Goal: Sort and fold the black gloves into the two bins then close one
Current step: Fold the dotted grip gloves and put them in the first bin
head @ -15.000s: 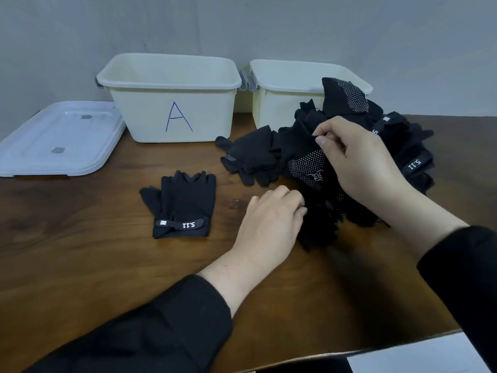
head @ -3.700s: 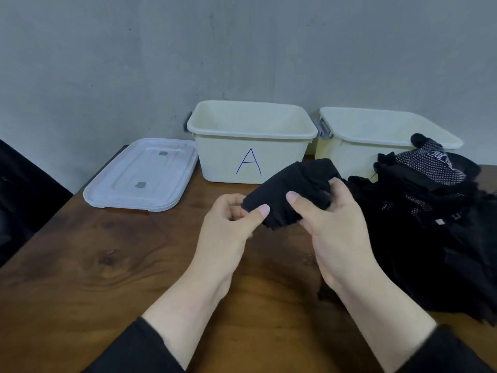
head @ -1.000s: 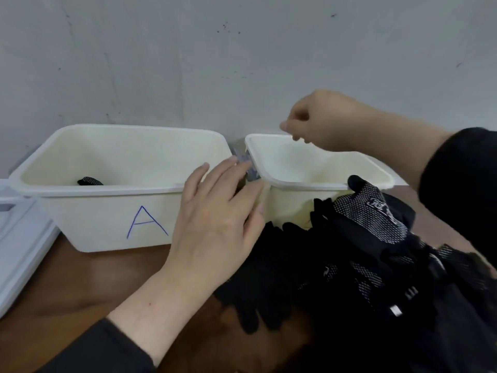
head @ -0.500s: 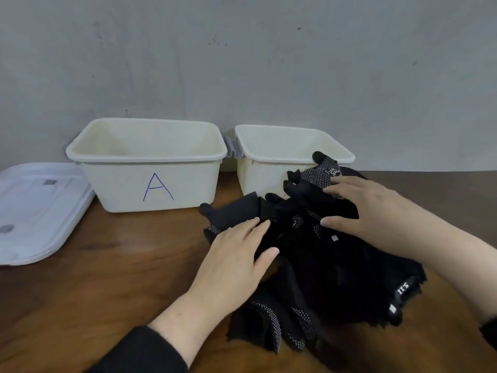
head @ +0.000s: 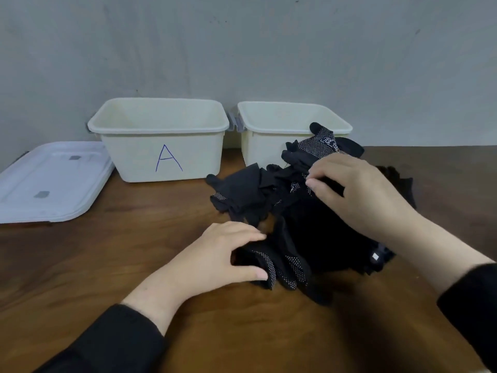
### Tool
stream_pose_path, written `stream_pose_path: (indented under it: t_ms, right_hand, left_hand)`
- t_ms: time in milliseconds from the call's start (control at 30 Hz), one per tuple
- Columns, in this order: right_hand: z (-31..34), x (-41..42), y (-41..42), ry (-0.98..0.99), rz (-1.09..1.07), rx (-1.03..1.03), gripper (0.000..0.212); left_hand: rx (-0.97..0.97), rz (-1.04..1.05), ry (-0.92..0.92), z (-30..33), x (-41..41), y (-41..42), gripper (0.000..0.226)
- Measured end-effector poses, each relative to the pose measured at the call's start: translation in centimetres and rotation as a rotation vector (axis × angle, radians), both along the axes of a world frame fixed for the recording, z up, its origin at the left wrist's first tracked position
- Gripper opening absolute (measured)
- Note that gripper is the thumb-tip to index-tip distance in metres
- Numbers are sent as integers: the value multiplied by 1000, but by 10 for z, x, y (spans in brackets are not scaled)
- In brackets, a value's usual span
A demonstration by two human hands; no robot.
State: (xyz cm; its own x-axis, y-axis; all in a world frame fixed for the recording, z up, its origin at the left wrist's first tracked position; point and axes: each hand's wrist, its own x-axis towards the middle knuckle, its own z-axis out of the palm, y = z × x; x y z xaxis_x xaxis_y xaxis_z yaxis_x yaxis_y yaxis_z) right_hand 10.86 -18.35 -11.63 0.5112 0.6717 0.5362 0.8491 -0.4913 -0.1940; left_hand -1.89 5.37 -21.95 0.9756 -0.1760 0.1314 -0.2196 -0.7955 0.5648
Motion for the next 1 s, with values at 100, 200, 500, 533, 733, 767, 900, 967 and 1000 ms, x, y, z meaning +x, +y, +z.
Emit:
stream_pose_path:
  t_ms: [100,200,500,533,733,767,900,967,1000]
  right_hand:
    - [-15,-28,9,-46,207,-138,18]
    - [-42,-44,14,-12,218,-301,34]
    - [-85,-55,25,-18,16,-422,21]
    - [-85,-56,28,-4,5,-404,14]
    - [-59,-59,46,187,-42,-159,7]
    - [-51,-61,49,240,-42,-106,7]
    - [-30,-74,65,485,-14,130,6]
    - [-27,-76,77,664,31,249,9]
    - [-28,-75,84,771,38,301,11]
  left_hand:
    - [35,5,-62,-10,4,0,47]
    - [10,57,-61,-12,3,4,32]
    - [-132,293,1,-4,-19,10,9]
    - [-84,286,49,-5,-21,12,26]
    - [-281,264,-13,-8,-33,13,26]
    - [-411,290,-28,-4,-35,13,24]
    - [-739,447,-206,7,-41,20,13]
    - [-1013,537,-251,10,-43,24,13]
    - [-1150,557,-250,12,-45,26,12]
